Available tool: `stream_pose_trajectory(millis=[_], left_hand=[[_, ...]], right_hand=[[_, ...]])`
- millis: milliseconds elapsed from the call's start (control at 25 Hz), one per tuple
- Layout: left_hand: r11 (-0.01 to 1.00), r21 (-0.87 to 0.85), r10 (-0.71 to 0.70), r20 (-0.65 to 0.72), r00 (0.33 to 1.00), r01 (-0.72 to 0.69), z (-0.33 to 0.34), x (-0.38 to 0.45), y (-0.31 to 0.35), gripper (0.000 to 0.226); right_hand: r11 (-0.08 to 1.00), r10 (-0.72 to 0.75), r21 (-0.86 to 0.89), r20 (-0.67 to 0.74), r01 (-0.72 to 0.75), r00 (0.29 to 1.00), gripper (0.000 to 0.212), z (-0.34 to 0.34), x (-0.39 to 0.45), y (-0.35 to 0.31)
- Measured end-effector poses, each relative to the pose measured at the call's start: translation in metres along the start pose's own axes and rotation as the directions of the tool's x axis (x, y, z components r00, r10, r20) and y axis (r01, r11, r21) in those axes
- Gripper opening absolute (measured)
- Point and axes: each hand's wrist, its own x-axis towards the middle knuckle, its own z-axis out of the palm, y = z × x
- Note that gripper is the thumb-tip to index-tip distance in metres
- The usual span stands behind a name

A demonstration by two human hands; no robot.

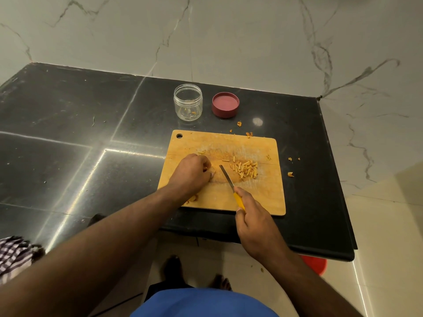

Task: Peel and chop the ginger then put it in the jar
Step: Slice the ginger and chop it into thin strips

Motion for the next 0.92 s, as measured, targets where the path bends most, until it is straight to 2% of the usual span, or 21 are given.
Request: stream_pose_trajectory(millis=[440,920], left_hand=[[0.987,-0.136,-0.087,0.003,0.996,0.086,0.004,0.002,0.0,0.022],[0.987,-0.131,-0.095,-0.017,0.995,0.092,0.004,0.002,0.002,0.019]], right_hand=[[0.991,-0.096,-0.095,0.023,0.098,0.995,0.051,0.011,0.016,-0.003],[0.979,-0.027,-0.199,0.123,0.051,0.992,0.052,0.011,0.018,-0.011]])
